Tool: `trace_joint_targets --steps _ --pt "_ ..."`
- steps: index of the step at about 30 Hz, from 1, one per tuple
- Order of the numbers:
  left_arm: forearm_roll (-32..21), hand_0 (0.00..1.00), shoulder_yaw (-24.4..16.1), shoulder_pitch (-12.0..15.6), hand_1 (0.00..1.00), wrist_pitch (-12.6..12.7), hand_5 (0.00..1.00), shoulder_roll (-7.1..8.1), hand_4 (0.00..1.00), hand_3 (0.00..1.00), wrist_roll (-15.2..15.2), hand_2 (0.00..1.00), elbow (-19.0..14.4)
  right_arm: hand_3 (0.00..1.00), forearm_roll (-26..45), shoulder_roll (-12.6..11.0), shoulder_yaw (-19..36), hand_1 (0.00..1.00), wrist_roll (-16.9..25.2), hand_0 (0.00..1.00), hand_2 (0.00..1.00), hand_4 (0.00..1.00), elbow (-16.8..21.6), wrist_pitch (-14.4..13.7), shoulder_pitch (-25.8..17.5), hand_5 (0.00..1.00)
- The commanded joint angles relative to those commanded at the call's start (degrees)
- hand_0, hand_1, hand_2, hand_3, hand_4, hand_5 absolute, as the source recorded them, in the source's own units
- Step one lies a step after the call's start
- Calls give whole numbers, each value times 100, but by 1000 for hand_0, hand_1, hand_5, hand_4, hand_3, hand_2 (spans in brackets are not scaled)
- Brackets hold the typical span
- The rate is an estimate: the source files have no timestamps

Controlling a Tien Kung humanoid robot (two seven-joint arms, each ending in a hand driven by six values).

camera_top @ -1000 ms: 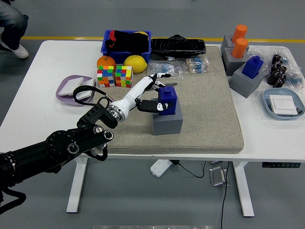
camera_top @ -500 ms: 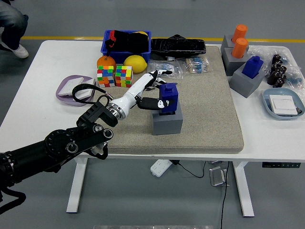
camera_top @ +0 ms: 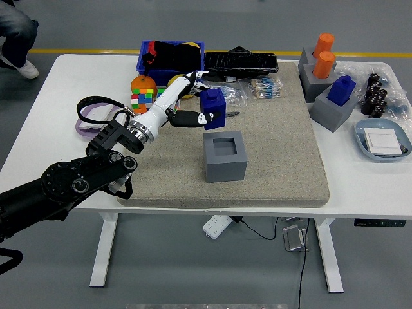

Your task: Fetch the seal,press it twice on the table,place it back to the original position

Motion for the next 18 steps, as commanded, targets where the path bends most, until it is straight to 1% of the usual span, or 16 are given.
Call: trace_joint_targets --steps 2,4,7,11,18 --pt "-2 716 -8 -15 397 -1 2 66 639 853 -2 403 64 632 -1 0 3 677 -2 770 685 705 0 3 -1 345" --pt "-48 716 -30 -8 397 -6 2 171 644 852 -11 403 193 631 -3 5 27 677 0 771 684 705 -1 -1 -5 344" --pt "-126 716 -6 14 397 -7 2 244 644 852 -29 403 345 631 -19 16 55 677 -2 771 684 705 -13 -1 -6 344" --pt "-159 716 82 66 397 -9 2 292 644 852 -60 403 486 632 -20 26 56 677 -1 771 684 705 -12 2 -9 343" --pt "-227 717 237 167 397 23 2 289 645 852 -142 403 677 632 -18 20 55 677 0 772 684 705 -3 0 0 343"
